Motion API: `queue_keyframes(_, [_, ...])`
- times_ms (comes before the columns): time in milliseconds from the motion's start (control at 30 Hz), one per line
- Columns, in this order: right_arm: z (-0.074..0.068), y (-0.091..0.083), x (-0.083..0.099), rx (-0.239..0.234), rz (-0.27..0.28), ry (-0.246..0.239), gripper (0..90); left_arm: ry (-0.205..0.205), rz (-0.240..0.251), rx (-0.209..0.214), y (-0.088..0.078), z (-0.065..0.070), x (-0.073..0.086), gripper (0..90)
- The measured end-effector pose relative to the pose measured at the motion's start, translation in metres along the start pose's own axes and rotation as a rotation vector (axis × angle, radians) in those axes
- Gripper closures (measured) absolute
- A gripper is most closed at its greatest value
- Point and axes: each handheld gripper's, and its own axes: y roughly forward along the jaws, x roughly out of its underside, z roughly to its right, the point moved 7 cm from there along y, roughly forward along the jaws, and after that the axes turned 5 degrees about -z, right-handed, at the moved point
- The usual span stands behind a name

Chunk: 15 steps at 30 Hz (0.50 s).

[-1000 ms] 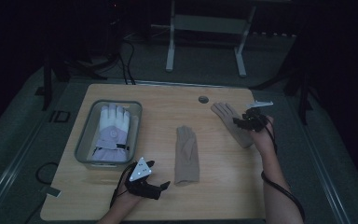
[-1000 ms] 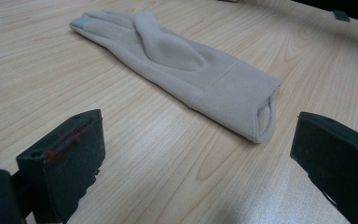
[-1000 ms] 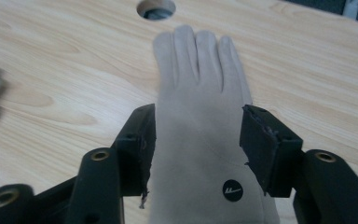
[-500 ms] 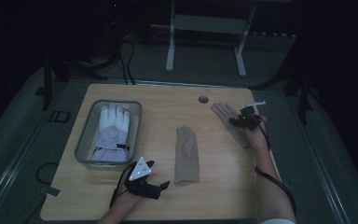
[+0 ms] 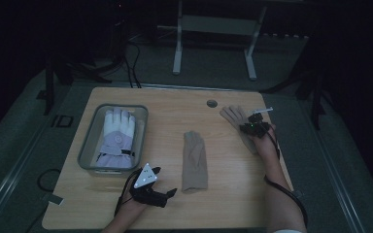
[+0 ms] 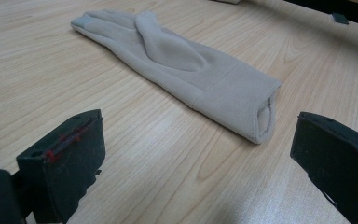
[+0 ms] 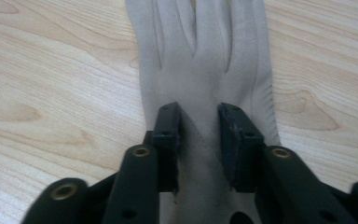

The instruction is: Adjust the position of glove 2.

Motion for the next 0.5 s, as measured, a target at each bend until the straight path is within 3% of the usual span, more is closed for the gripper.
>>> queue_keyframes(267, [-0.003,-0.007,0.004,0.035,-0.011,0.12,76.1,-0.002,0.0,-0.005,0.0,0.0,0.0,3.3])
queue_keyframes(500, [-0.011,-0.037,0.011,0.019,0.07,0.214,76.4,-0.002,0.003,-0.007,0.0,0.0,0.0,3.3])
